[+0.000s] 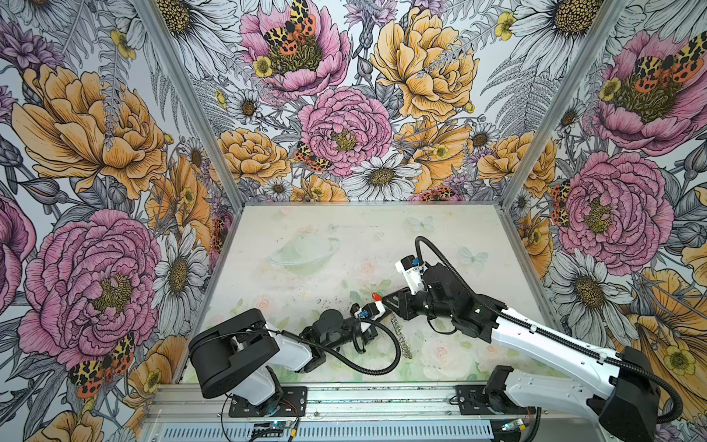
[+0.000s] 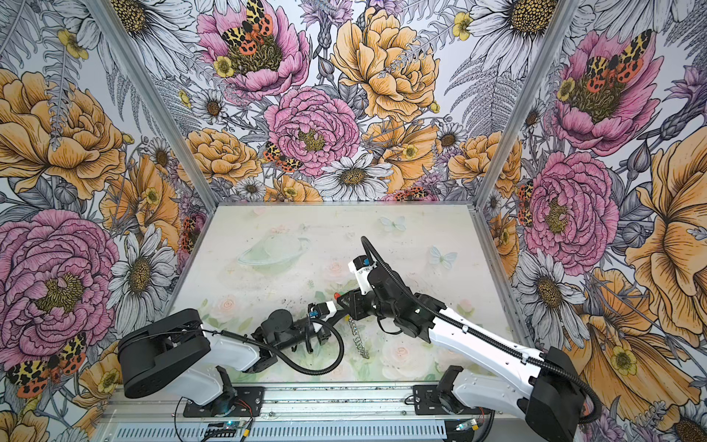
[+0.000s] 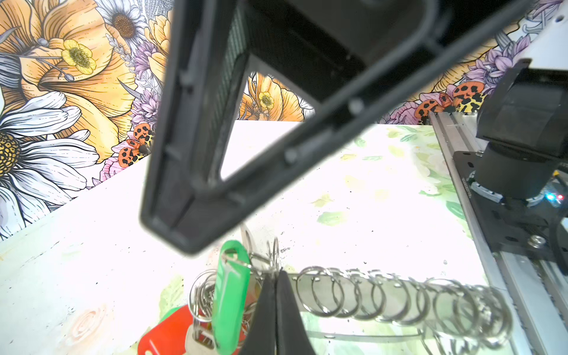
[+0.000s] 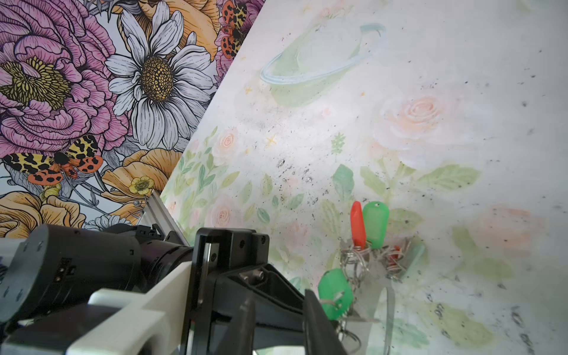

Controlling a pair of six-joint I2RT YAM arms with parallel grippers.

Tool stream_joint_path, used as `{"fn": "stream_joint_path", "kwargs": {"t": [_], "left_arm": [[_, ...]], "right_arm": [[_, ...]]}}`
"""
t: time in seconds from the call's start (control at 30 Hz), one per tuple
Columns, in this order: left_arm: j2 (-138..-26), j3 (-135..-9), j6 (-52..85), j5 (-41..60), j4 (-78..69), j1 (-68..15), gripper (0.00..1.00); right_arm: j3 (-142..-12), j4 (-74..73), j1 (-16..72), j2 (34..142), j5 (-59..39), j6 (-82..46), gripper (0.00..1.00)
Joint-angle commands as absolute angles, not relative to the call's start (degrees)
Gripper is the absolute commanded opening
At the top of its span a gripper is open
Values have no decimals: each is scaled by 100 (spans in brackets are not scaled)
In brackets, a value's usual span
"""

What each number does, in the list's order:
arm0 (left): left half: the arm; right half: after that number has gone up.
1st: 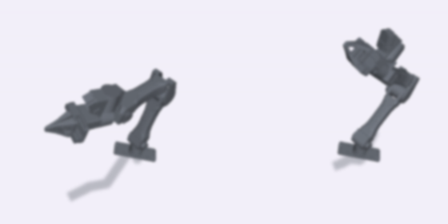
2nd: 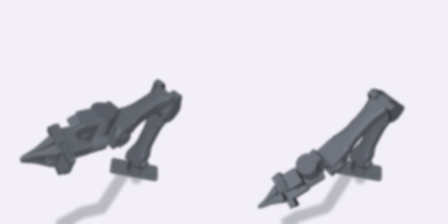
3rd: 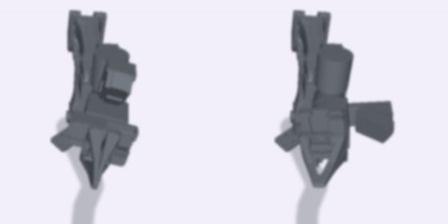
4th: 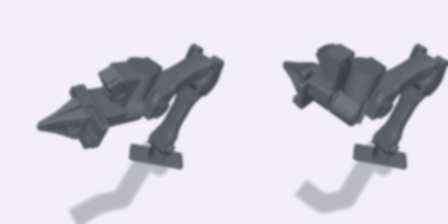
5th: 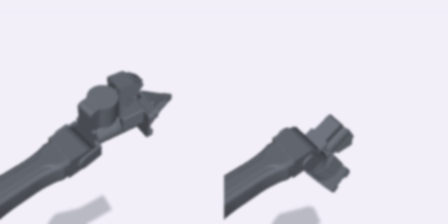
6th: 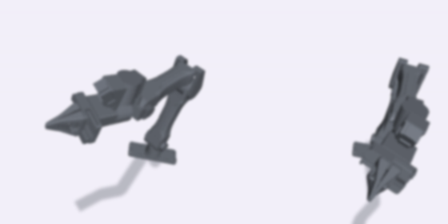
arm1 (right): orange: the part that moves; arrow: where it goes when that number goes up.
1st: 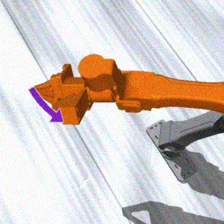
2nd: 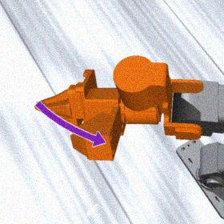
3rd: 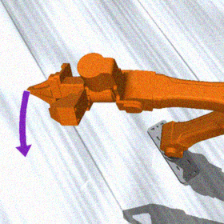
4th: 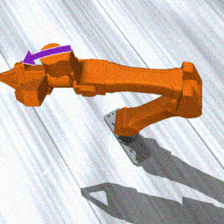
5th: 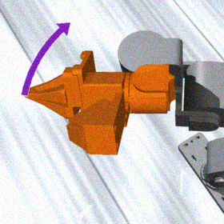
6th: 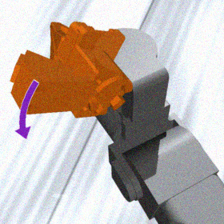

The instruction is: Put the keys on the keyring

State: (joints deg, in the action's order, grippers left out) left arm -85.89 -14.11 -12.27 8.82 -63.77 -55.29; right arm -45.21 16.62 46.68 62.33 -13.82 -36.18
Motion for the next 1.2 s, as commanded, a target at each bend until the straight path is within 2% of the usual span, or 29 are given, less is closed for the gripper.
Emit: {"fn": "stream_joint_path", "kwargs": {"t": [0.0, 0.27, 0.37, 0.5, 0.77, 1.17], "left_arm": [[-8254, -1347, -1108, 1332, -6538, -5390, 0], [-7462, -1349, -1213, 2107, -5447, -5058, 0], [-7328, -1336, -1231, 2402, -5288, -4961, 0], [-7174, -1340, -1231, 2778, -5090, -4828, 0], [-6773, -1319, -1275, 3237, -4701, -4685, 0], [-6752, -1328, -1181, 3655, -4754, -4650, 0]], "right_arm": [[-4652, 1926, 4573, 5929, -1411, -3146, 29], [-3964, 1969, 4302, 5294, -1910, -831, 31], [-3895, 1965, 4313, 5404, -2554, -277, 30], [-3862, 1785, 4382, 5631, -3108, -2, 29], [-3701, 1694, 4479, 5646, -3147, 264, 29], [-3683, 1643, 4709, 5695, -3126, 456, 27]]}}
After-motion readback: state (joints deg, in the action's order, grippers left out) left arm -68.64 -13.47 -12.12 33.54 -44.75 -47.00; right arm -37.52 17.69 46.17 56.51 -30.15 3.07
